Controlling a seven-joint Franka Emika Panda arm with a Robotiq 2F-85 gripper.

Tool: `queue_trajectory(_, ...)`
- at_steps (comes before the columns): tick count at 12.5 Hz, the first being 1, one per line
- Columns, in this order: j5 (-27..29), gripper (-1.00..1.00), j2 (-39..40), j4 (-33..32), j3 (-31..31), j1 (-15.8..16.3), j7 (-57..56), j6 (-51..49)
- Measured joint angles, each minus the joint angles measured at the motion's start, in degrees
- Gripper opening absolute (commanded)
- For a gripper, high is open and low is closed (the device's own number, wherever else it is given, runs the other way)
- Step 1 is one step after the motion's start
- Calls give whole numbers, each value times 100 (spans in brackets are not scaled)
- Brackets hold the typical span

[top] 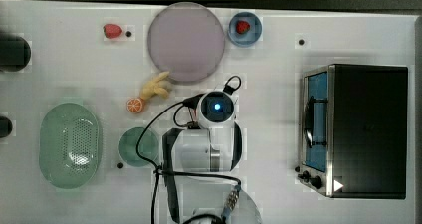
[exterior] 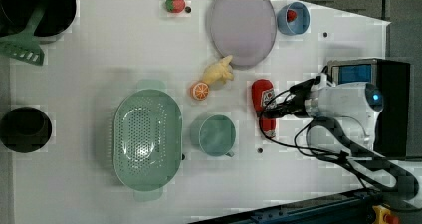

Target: Pick Ketchup from the table and place it in strainer.

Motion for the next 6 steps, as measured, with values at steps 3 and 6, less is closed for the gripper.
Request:
queue_trajectory(3,-2,43,172,-101,-31,105,6,218)
queue_trajectory(6,-26,22,185,-78,-19,109,22,252)
